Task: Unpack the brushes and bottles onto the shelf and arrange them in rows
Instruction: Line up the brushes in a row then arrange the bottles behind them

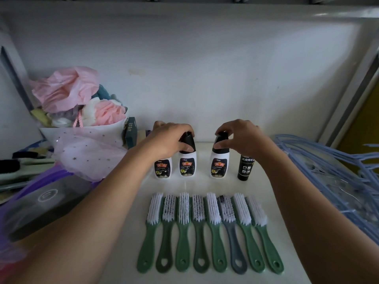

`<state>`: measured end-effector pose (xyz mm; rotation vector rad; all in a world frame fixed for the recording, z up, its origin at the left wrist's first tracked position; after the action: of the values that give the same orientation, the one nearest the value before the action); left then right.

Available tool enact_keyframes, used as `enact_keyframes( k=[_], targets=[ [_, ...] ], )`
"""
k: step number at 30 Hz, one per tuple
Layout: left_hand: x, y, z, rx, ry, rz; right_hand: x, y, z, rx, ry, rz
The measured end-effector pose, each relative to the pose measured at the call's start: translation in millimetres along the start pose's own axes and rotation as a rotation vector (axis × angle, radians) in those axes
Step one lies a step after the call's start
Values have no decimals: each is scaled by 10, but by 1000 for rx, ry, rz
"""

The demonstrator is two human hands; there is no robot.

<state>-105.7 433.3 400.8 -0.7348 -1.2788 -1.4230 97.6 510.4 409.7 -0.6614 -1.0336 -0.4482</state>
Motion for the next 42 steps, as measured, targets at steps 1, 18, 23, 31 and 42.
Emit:
enact_keyframes(
  k=[1,18,23,31,42],
  targets=[
    [7,3,-5,1,0,-6,0,2,3,3,0,-2],
    [1,156,-38,5,-47,-25,5,40,-8,15,0,-1],
    [-12,107,-3,33,-47,-6,-5,36,-5,4,-10,19],
    [132,-67,-2,70,-152,-101,-21,52,-7,0,-27,58],
    [143,-467,-16,196,-206,55,-7,41,-22,-2,-19,60]
  ],
)
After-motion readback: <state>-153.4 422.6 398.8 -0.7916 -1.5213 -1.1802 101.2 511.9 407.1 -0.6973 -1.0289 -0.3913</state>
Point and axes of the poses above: each hand's wrist, its own z-axis towards the middle knuckle, its own x-axis out of the back of the hand, y = z × x, the point moved 4 cm from there along z, towards the middle knuckle, and after that the axes turned 11 degrees about x, right-handed, at the moved point
